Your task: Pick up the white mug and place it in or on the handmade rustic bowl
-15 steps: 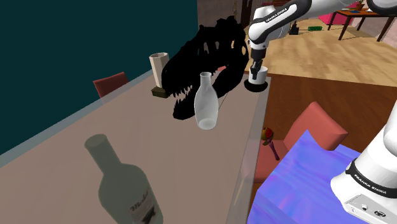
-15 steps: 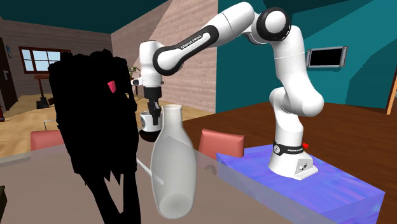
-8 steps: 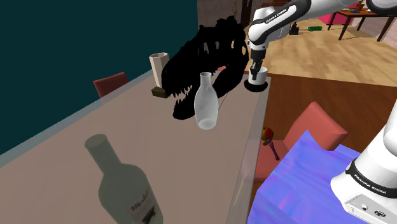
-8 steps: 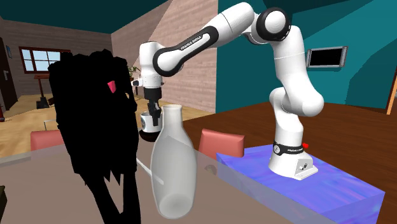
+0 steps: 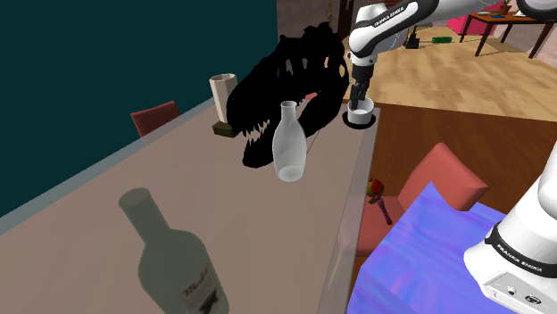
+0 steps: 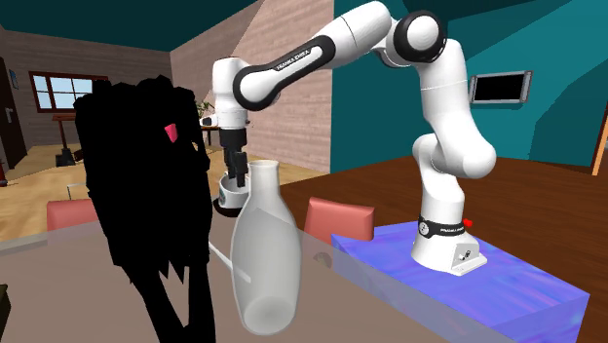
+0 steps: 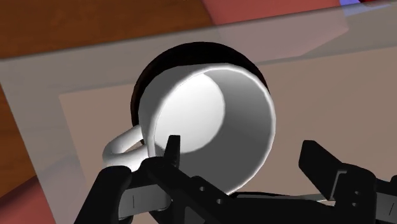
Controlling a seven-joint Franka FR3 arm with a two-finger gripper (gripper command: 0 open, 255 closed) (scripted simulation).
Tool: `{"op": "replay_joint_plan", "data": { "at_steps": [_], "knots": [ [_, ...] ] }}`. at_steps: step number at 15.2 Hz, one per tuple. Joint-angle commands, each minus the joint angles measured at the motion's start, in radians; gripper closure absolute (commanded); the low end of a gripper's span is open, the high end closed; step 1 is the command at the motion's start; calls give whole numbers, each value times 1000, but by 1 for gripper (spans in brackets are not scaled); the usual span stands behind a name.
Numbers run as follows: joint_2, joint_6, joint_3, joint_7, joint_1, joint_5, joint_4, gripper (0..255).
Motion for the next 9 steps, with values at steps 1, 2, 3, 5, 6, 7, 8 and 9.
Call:
{"op": "replay_joint_plan", "data": {
  "at_steps": [1, 2, 3, 5, 6, 7, 8, 9],
  "knots": [
    [-26, -54, 0, 6, 5, -5, 28, 0],
    [-33, -78, 0, 7, 5, -7, 44, 0],
    [-33, -78, 0, 7, 5, -7, 44, 0],
    [-33, -78, 0, 7, 5, -7, 44, 0],
    [-33, -78, 0, 7, 5, -7, 44, 0],
    [-33, -78, 0, 7, 5, -7, 44, 0],
    [-33, -78, 0, 7, 5, -7, 44, 0],
    [-33, -78, 0, 7, 5, -7, 44, 0]
  ]
}}
